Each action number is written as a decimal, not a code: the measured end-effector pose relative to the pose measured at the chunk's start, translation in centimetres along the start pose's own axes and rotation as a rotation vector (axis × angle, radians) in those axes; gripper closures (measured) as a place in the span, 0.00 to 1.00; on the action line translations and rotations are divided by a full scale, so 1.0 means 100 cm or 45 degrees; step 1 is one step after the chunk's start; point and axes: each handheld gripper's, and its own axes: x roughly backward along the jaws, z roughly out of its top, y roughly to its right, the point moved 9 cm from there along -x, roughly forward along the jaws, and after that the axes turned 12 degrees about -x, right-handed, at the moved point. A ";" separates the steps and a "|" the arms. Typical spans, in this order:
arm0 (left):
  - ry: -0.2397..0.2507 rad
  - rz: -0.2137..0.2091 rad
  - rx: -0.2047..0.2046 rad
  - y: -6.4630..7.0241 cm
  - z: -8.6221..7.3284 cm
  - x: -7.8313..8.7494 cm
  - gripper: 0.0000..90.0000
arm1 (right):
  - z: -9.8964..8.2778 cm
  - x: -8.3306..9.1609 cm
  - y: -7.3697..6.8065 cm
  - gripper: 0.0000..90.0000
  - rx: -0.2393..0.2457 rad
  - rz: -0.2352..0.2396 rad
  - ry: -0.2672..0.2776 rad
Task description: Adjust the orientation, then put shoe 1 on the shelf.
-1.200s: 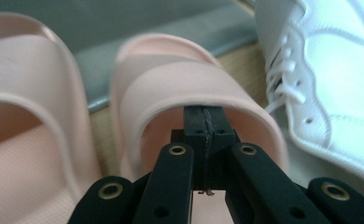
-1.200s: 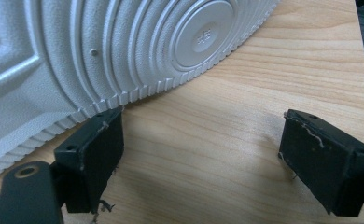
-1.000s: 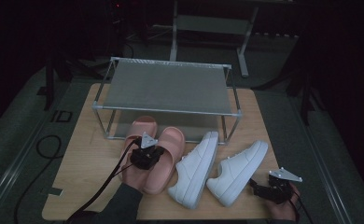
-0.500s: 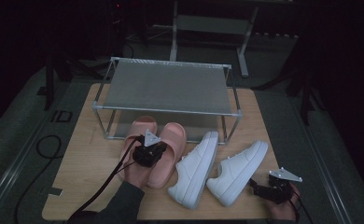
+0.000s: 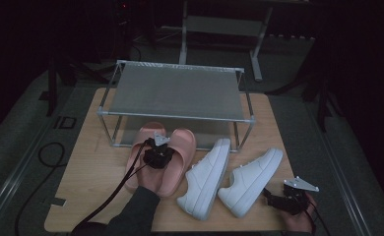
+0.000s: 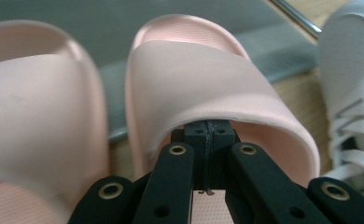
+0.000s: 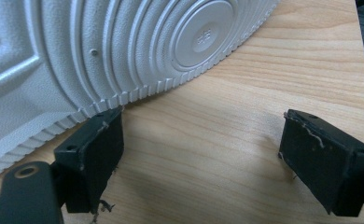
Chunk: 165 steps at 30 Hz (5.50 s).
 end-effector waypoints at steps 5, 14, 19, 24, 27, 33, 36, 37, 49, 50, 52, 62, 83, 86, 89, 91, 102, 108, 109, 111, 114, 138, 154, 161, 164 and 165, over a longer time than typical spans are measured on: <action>-0.007 0.049 0.015 -0.007 0.000 0.005 1.00 | 0.000 0.000 0.000 0.15 0.000 0.000 0.000; 0.006 0.005 -0.056 -0.003 -0.005 0.025 0.99 | 0.000 0.000 0.000 0.15 0.000 0.000 0.000; 0.005 0.070 -0.112 -0.015 -0.010 0.052 0.98 | 0.000 0.000 0.000 0.15 0.000 0.000 -0.001; -0.049 0.117 -0.110 -0.032 -0.025 0.058 0.98 | 0.000 0.000 0.000 0.15 0.000 0.000 -0.001; -0.079 0.112 -0.093 -0.038 -0.035 0.054 0.97 | 0.000 0.000 0.000 0.15 0.000 0.000 0.000; -0.094 0.084 -0.097 -0.039 -0.042 0.043 0.97 | 0.000 0.000 0.000 0.15 -0.001 0.000 0.000; -0.093 0.067 -0.090 -0.038 -0.041 0.039 0.98 | 0.000 0.000 0.000 0.15 -0.001 0.000 0.001; -0.094 0.063 -0.093 -0.038 -0.040 0.039 0.98 | 0.000 0.000 0.000 0.15 -0.001 0.000 0.001; -0.081 0.030 -0.075 -0.038 -0.032 0.028 0.99 | 0.000 0.000 0.000 0.15 -0.001 0.000 0.001; -0.081 0.030 -0.076 -0.038 -0.033 0.028 0.99 | 0.000 0.000 0.000 0.15 -0.001 0.000 0.001; -0.078 0.020 -0.078 -0.038 -0.032 0.029 0.97 | 0.000 0.000 0.000 0.15 -0.001 0.000 0.001; -0.063 -0.024 -0.074 -0.032 -0.031 0.029 0.74 | 0.000 0.000 0.000 0.15 0.000 0.000 0.001; -0.086 0.021 -0.041 -0.022 -0.019 0.014 0.40 | 0.000 0.000 0.000 0.15 0.000 0.001 0.000; -0.077 0.055 -0.010 -0.023 -0.017 0.011 0.48 | 0.000 0.000 0.000 0.15 0.001 0.001 0.000; -0.084 0.080 -0.002 -0.027 -0.017 0.011 0.59 | 0.000 0.000 0.000 0.15 0.001 0.001 0.000; -0.087 0.090 0.003 -0.029 -0.018 0.012 0.62 | 0.000 0.000 0.000 0.15 0.000 0.001 0.000; -0.084 0.080 0.016 -0.029 -0.017 0.011 0.77 | 0.000 0.000 0.000 0.15 0.001 0.001 0.000; -0.080 0.079 0.041 -0.030 -0.016 0.011 0.81 | 0.000 0.000 0.000 0.15 0.001 0.001 0.000; -0.080 0.077 0.043 -0.031 -0.016 0.010 0.82 | 0.000 0.000 0.000 0.15 0.000 0.001 0.000; -0.078 0.070 0.045 -0.032 -0.016 0.010 0.83 | 0.000 0.000 0.000 0.15 0.001 0.001 0.000; -0.080 0.062 0.047 -0.036 -0.014 0.010 0.84 | 0.000 0.000 0.000 0.15 0.001 0.001 0.000; -0.052 0.023 -0.047 -0.049 -0.004 0.009 0.86 | -0.001 0.001 0.000 0.15 0.003 0.002 0.000; -0.022 0.056 -0.084 -0.060 0.006 0.003 0.86 | -0.001 0.001 0.000 0.15 0.004 0.003 0.000; -0.015 0.067 -0.095 -0.062 0.009 0.000 0.86 | -0.001 0.001 0.000 0.15 0.004 0.004 0.000; -0.010 0.072 -0.089 -0.064 0.010 -0.003 0.86 | -0.001 0.001 0.000 0.15 0.004 0.004 0.000; -0.010 0.076 -0.089 -0.065 0.010 -0.003 0.86 | -0.001 0.001 0.000 0.15 0.004 0.004 0.000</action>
